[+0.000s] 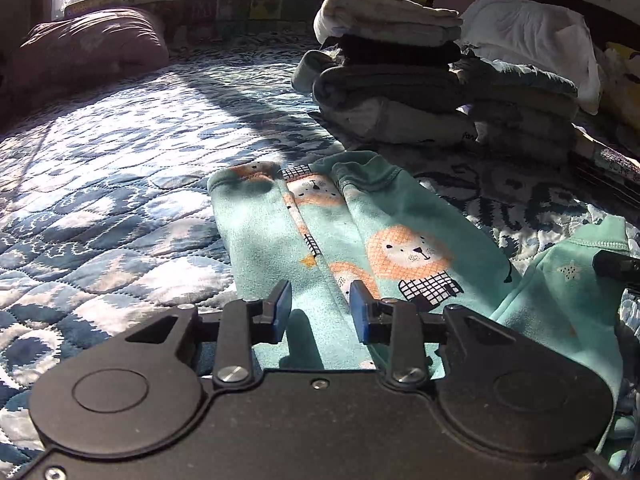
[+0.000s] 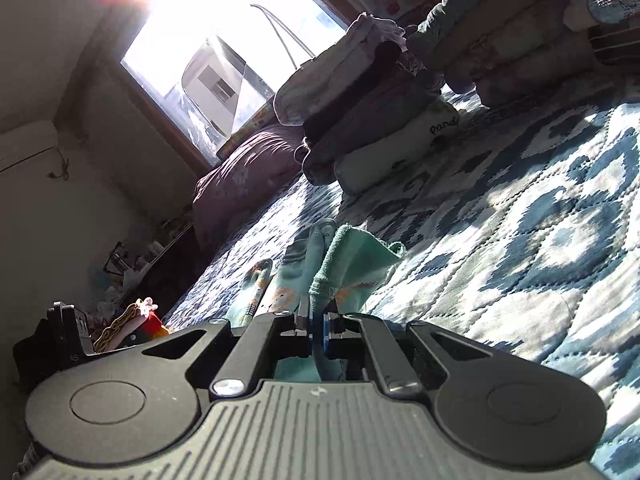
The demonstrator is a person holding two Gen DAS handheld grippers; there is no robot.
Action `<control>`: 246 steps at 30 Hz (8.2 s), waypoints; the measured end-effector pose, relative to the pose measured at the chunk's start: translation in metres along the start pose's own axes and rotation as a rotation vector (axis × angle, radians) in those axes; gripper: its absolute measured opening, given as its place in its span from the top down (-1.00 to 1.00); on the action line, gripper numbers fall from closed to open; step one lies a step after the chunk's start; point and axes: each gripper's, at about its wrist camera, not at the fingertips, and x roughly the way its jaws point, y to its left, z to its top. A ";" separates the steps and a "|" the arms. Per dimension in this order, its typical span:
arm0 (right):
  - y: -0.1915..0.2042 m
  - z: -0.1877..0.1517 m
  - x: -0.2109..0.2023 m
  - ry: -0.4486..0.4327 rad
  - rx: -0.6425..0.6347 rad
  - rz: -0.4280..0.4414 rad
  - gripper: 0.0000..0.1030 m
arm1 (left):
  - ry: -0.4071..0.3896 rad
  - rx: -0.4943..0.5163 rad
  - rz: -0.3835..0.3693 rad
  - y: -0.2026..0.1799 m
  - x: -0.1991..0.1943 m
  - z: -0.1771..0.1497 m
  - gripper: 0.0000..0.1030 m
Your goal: Fold clothes
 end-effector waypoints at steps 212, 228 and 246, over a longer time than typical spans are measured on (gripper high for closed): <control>0.013 -0.025 -0.039 0.189 -0.170 -0.026 0.40 | 0.118 0.200 0.044 0.011 0.106 0.037 -0.17; 0.001 -0.039 -0.041 0.188 0.090 0.075 -0.09 | 0.011 -0.421 -0.013 0.025 -0.068 -0.046 -0.35; -0.007 -0.060 -0.047 0.255 0.534 0.006 0.02 | 0.072 -1.127 -0.261 0.018 -0.097 -0.145 -0.28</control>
